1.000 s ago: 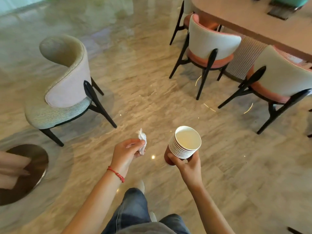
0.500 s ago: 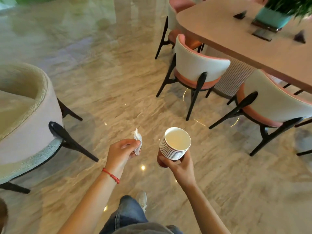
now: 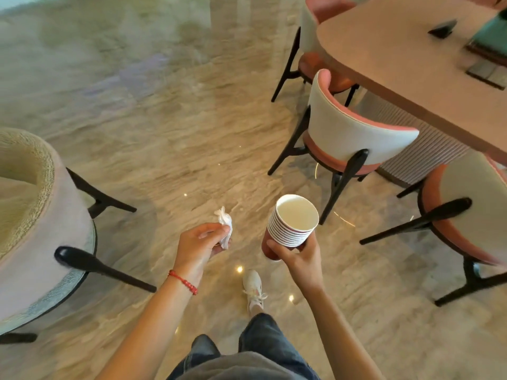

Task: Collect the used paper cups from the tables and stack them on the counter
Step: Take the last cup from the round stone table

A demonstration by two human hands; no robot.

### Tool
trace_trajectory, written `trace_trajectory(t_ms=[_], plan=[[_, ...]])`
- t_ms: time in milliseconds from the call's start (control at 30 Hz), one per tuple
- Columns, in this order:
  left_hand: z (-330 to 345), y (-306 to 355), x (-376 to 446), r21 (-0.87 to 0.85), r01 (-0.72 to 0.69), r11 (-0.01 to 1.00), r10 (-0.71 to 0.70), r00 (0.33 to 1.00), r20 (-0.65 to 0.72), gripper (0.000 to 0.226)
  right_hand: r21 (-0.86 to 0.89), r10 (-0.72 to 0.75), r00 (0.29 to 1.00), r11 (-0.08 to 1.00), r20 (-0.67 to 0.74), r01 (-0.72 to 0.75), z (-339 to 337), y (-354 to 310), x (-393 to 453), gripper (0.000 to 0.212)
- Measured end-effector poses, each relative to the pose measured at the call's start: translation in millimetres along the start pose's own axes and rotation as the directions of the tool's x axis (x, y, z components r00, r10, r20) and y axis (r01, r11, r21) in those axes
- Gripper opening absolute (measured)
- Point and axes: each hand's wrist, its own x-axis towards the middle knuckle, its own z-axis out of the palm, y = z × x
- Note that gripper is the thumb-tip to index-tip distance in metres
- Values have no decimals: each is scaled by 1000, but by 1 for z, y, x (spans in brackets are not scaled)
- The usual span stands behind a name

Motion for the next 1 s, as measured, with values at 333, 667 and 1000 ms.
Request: trace_trajectory(t_ms=[333,667,1000], plan=[[46,67,118,-84,-19,996,3,983,-182,12,-36,-85,952,994,295,100,26,-56,185,69],[24,104,219,-164,-19,986,-52,909,-415,4,-44,-62,866,994,497,96,126,-65,303,64],[-34,182,381,-223,-29,974,-69,905,-419,4,-79,-30,860,994,509,81,263,-110,439,65]])
